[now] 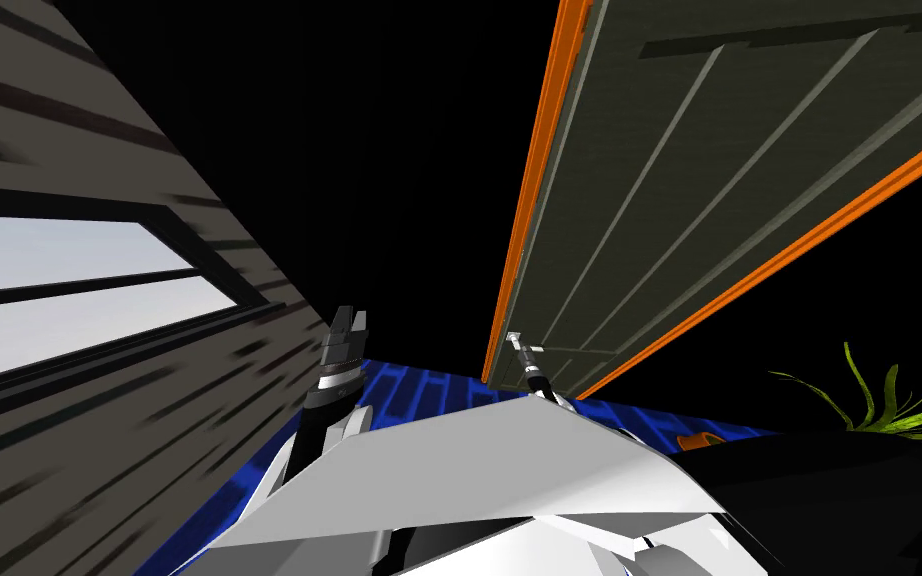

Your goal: Pull the door open

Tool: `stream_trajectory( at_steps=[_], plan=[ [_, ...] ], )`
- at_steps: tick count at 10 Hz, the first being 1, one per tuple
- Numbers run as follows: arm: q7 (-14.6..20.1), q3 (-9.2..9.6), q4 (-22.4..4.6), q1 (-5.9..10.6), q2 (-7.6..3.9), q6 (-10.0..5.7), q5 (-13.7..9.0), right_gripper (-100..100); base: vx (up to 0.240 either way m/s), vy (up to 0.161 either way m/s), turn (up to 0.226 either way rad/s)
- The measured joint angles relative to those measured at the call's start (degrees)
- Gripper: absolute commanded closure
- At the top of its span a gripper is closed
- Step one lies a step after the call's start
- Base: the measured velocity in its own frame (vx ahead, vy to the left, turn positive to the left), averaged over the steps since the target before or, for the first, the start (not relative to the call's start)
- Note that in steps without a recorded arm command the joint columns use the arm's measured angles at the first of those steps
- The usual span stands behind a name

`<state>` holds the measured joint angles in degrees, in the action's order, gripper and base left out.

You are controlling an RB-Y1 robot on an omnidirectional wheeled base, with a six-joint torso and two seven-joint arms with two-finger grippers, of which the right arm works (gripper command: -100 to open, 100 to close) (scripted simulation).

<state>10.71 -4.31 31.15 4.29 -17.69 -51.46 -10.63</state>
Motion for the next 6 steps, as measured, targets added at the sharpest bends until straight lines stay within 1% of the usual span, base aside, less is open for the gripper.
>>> stream_trajectory(
  at_steps=[1, 2, 3, 4, 6],
  plan=[
    [0.36, 0.64, 0.06, -0.05, -0.01, -0.10, 0.41, 100, -0.204, -0.023, 0.066],
    [0.93, 1.33, -0.42, 0.10, -0.32, -0.43, 0.85, 100, -0.127, -0.011, 0.017],
    [1.25, 1.70, -0.37, -0.13, -0.35, -0.50, 1.07, 100, -0.053, -0.013, -0.005],
    [1.23, 1.83, 0.25, -0.62, -0.19, -0.19, 1.15, 100, -0.138, -0.069, 0.066],
    [2.21, 3.19, 2.39, -1.28, -0.84, 0.20, 2.03, 100, -0.216, -0.108, 0.088]
  ],
)
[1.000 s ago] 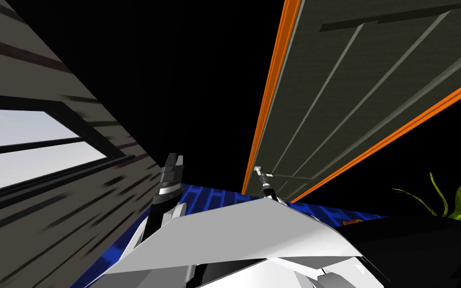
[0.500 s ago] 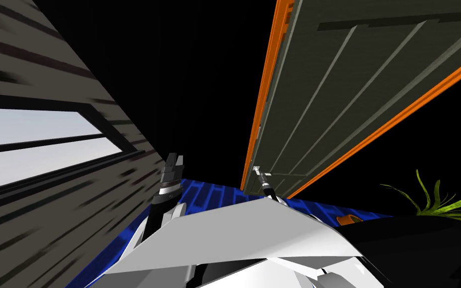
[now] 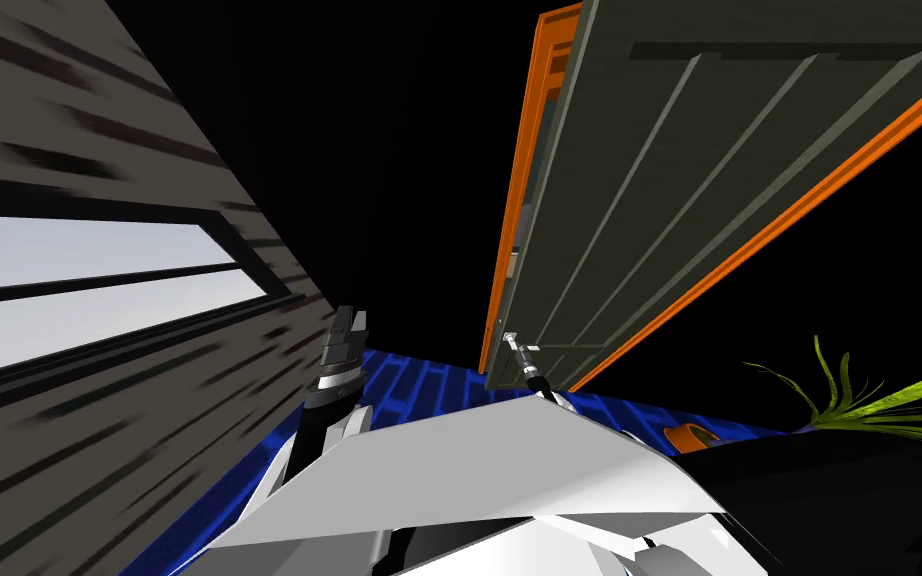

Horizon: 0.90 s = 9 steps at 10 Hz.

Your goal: Pull the door open

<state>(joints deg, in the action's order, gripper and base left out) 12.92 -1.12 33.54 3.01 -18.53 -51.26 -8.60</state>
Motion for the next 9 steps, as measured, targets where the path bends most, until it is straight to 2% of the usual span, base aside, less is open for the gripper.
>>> stream_trajectory(
  at_steps=[2, 3, 6, 9],
  plan=[
    [0.88, 1.38, 0.57, -0.09, -0.10, -0.33, 0.87, 100, -0.159, -0.056, 0.032],
    [0.96, 1.59, 0.55, -0.26, 0.04, -0.18, 0.98, 100, -0.150, 0.001, 0.191],
    [2.62, 2.36, 0.92, -1.86, -1.66, -1.66, 1.23, 100, -0.186, -0.028, 0.129],
    [5.03, 3.76, -0.14, -3.20, -3.56, -4.52, 1.76, 100, -0.224, -0.073, 0.166]
  ],
)
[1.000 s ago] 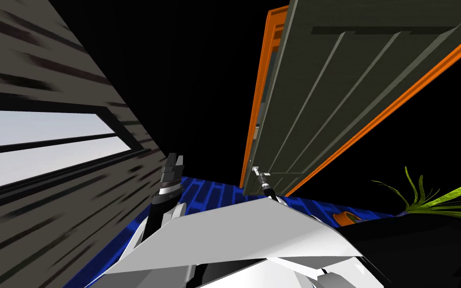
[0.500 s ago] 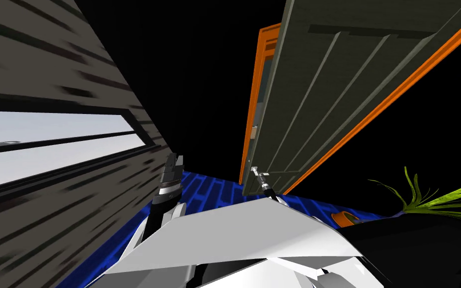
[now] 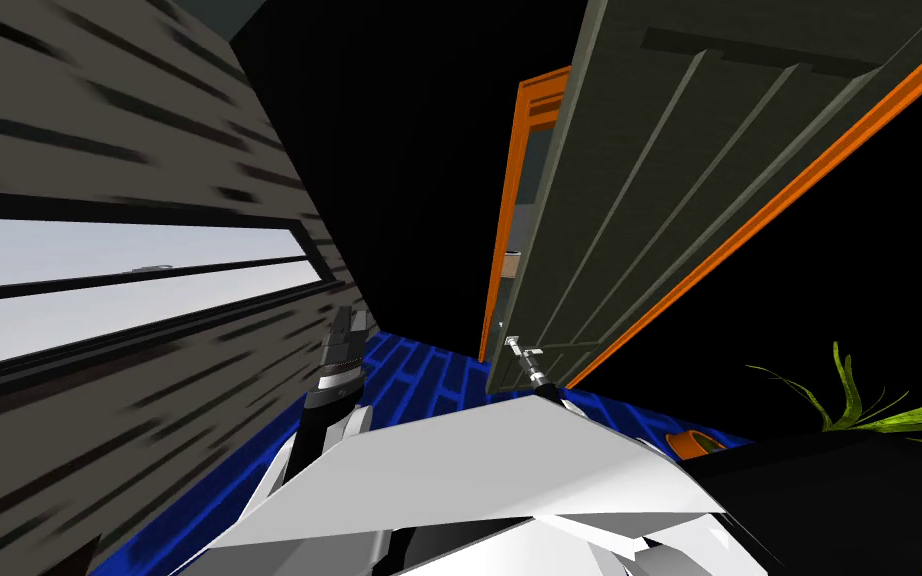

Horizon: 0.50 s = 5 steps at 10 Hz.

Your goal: Pull the door open

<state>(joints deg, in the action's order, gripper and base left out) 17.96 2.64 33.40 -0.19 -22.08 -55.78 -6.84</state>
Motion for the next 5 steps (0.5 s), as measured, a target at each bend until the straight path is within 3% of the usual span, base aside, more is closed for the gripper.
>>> stream_trajectory(
  at_steps=[1, 2, 3, 4, 5],
  plan=[
    [0.79, 0.51, 1.21, -1.24, -0.68, -0.36, 0.18, 100, -0.210, -0.067, 0.110],
    [1.44, 1.01, -0.10, -1.04, -0.97, -1.53, 0.41, 100, -0.210, -0.052, 0.142],
    [2.14, 1.43, 1.08, -2.39, -1.67, -1.87, 0.55, 100, -0.104, -0.025, 0.028],
    [2.31, 1.59, 1.21, -2.72, -1.65, -1.77, 0.63, 100, -0.142, -0.026, 0.158],
    [2.58, 1.73, -0.04, -2.59, -2.00, -2.81, 0.65, 100, -0.224, -0.089, 0.218]
  ],
)
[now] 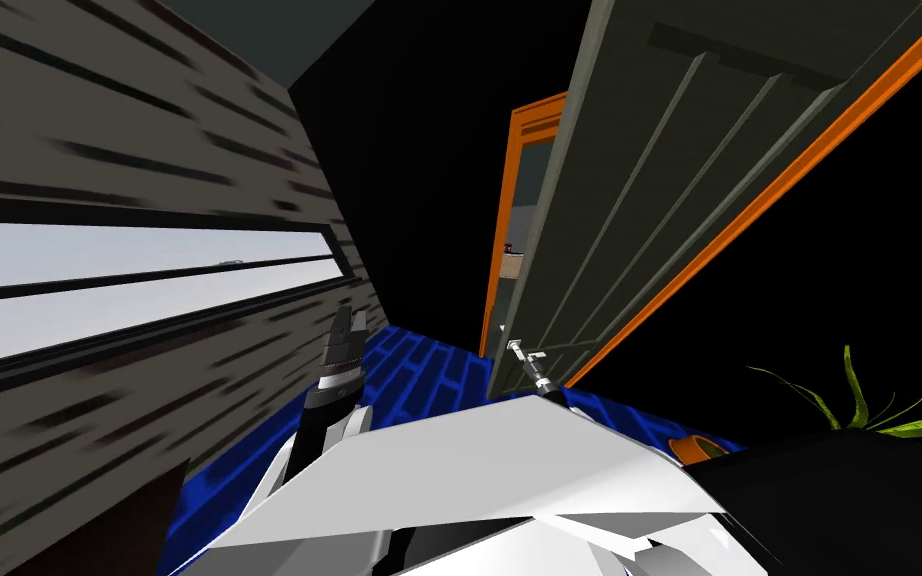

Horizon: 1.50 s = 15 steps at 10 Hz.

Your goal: Pull the door open

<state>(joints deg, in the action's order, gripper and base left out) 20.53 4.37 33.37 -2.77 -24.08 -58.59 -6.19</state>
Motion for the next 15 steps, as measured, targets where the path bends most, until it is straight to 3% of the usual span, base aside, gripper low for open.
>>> stream_trajectory(
  at_steps=[2, 4, 7, 8, 10, 12, 14, 15],
  plan=[
    [0.81, 0.48, 0.46, -1.19, -0.84, -1.54, 0.11, 100, -0.225, -0.091, 0.174],
    [1.68, 1.20, -1.31, -1.47, -1.45, -3.99, 0.37, 100, -0.206, -0.057, 0.151],
    [2.70, 2.06, -0.27, -3.84, -2.45, -5.72, 0.62, 100, -0.206, -0.086, 0.152],
    [3.20, 2.37, -1.25, -3.76, -2.83, -6.95, 0.73, 100, -0.104, -0.022, 0.032],
    [3.36, 2.51, -0.95, -4.57, -3.03, -7.23, 0.70, 100, -0.187, -0.071, 0.207],
    [3.89, 2.79, -3.26, -4.04, -3.42, -9.70, 0.65, 100, -0.228, -0.081, 0.188],
    [4.32, 3.08, -4.03, -4.99, -3.88, -11.36, 0.58, 100, -0.189, -0.073, 0.194],
    [4.37, 3.14, -2.91, -6.21, -4.16, -11.40, 0.47, 100, -0.210, -0.106, 0.203]
  ],
)
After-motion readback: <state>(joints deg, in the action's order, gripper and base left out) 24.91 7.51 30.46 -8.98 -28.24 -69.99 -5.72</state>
